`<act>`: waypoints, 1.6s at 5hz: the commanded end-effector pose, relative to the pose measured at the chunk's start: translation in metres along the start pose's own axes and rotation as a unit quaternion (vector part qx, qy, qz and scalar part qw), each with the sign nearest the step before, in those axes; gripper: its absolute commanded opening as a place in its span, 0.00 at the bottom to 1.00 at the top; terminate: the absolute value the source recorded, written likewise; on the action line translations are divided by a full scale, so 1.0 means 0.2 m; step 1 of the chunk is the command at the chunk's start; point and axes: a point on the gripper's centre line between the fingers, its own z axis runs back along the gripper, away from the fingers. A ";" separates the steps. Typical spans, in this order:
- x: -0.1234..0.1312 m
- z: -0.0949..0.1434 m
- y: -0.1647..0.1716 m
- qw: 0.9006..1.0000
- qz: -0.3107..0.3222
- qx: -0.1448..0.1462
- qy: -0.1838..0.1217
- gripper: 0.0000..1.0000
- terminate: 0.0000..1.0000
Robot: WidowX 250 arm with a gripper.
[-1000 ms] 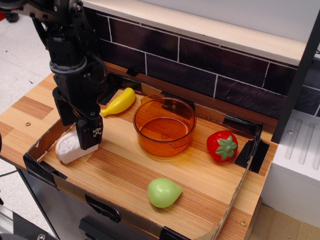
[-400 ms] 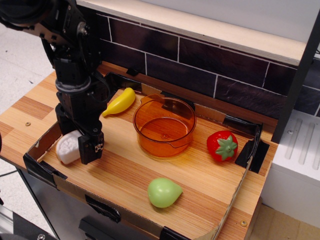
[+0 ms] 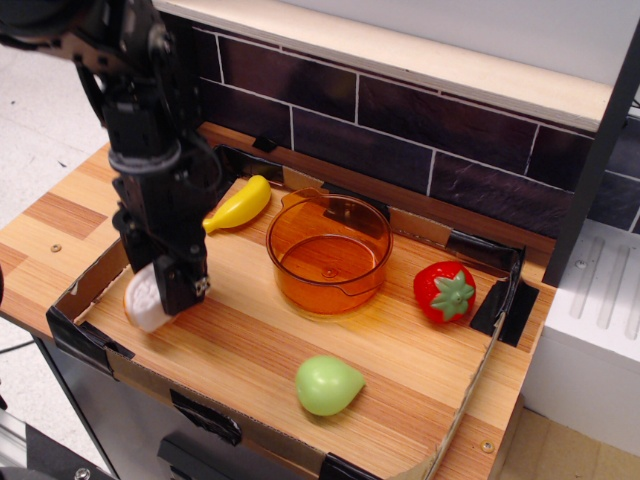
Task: Put sushi in pot
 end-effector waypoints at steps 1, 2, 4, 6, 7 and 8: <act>0.24 0.32 -0.02 0.999 0.037 0.004 -0.026 0.00 0.00; 0.37 0.37 -0.08 0.998 0.054 -0.009 -0.022 0.00 0.00; 0.52 0.31 -0.20 0.998 0.055 -0.012 -0.008 0.00 0.00; 0.58 0.16 -0.21 0.998 0.055 0.010 -0.002 0.00 0.00; 0.59 0.07 -0.22 0.998 0.052 0.018 0.007 0.00 0.00; 0.58 0.04 -0.21 0.998 0.055 0.029 0.012 1.00 0.00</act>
